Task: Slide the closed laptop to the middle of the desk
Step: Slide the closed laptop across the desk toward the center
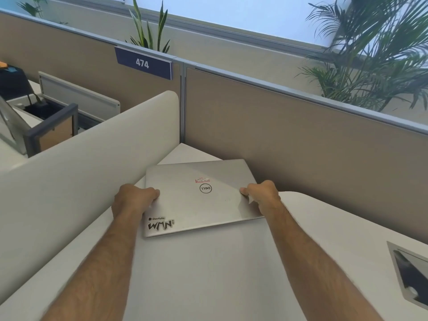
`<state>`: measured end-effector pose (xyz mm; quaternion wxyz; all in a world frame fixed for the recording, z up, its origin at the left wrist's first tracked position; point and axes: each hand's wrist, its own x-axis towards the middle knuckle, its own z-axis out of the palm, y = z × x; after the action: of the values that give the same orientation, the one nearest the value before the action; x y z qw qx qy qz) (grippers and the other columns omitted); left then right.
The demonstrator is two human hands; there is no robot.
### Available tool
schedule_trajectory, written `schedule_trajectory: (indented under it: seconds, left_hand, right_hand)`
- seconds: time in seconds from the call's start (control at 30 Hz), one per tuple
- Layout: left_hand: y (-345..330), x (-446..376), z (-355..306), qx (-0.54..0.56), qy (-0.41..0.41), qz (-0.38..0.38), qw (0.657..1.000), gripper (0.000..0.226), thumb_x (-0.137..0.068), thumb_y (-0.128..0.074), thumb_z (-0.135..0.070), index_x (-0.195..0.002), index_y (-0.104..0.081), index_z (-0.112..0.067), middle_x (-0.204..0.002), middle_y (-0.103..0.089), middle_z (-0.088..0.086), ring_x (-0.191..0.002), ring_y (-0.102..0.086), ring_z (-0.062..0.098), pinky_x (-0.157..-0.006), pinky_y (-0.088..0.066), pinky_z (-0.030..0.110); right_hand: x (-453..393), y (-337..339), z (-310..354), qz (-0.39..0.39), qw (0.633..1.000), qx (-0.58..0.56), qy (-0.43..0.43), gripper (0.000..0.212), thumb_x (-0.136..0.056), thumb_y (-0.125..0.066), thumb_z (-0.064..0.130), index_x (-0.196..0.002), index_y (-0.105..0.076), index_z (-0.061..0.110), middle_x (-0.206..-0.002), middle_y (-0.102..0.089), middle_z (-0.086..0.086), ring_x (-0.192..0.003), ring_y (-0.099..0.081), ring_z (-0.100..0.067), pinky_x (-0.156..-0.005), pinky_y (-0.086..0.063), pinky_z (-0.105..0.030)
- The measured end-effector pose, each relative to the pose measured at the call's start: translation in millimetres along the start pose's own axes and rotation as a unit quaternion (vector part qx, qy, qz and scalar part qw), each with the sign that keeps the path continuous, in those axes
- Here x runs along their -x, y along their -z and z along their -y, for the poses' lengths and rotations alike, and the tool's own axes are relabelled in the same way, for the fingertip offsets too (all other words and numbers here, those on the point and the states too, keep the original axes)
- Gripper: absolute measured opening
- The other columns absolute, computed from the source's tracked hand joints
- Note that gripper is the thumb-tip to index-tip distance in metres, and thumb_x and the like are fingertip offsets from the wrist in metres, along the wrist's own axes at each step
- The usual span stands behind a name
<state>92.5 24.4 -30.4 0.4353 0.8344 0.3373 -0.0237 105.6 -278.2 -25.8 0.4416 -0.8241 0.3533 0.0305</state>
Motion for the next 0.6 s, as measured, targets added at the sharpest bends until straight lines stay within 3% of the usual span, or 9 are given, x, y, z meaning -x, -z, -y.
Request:
schedule_trajectory:
  seconds: [0.17,0.33,0.47,0.6]
  left_hand:
    - [3.3,0.9,4.4,0.0,0.005,-0.003,1.0,0.048,-0.065,-0.082,-0.039,-0.091,-0.066,-0.001,-0.092,-0.074,0.018,-0.082,-0.071,0.035,-0.079,-0.058,0.042]
    - [8.0,15.0,12.2,0.034,0.013,0.01,0.999,0.038,-0.061,-0.086,-0.031,-0.058,-0.061,-0.003,-0.061,-0.066,0.013,-0.065,-0.066,0.031,-0.07,-0.054,0.038]
    - [10.0,28.6,21.7,0.062,0.018,0.042,0.997,0.04,-0.057,-0.089,-0.027,-0.071,-0.065,0.002,-0.074,-0.069,0.019,-0.078,-0.07,0.035,-0.084,-0.059,0.052]
    - [9.8,43.6,31.2,0.057,0.026,0.069,0.996,0.043,-0.054,-0.091,-0.027,-0.075,-0.067,0.003,-0.075,-0.071,0.02,-0.076,-0.07,0.034,-0.083,-0.06,0.052]
  right_hand:
    - [9.9,5.5,-4.3,0.009,1.0,-0.017,-0.012,0.032,-0.063,-0.079,0.026,-0.083,-0.058,0.012,-0.104,-0.067,-0.012,-0.105,-0.059,-0.035,-0.097,-0.051,-0.047]
    - [26.5,17.3,-15.7,0.013,0.999,-0.033,-0.023,0.038,-0.058,-0.078,0.024,-0.086,-0.056,0.013,-0.1,-0.067,-0.011,-0.103,-0.059,-0.035,-0.096,-0.052,-0.047]
    - [42.1,32.6,-30.1,0.012,0.998,-0.041,-0.037,0.033,-0.052,-0.077,0.024,-0.072,-0.054,0.013,-0.095,-0.069,-0.011,-0.097,-0.063,-0.036,-0.094,-0.055,-0.047]
    - [57.1,48.2,-48.2,0.009,0.997,-0.054,-0.05,0.036,-0.053,-0.078,0.025,-0.08,-0.06,0.009,-0.096,-0.069,-0.013,-0.098,-0.063,-0.037,-0.094,-0.055,-0.048]
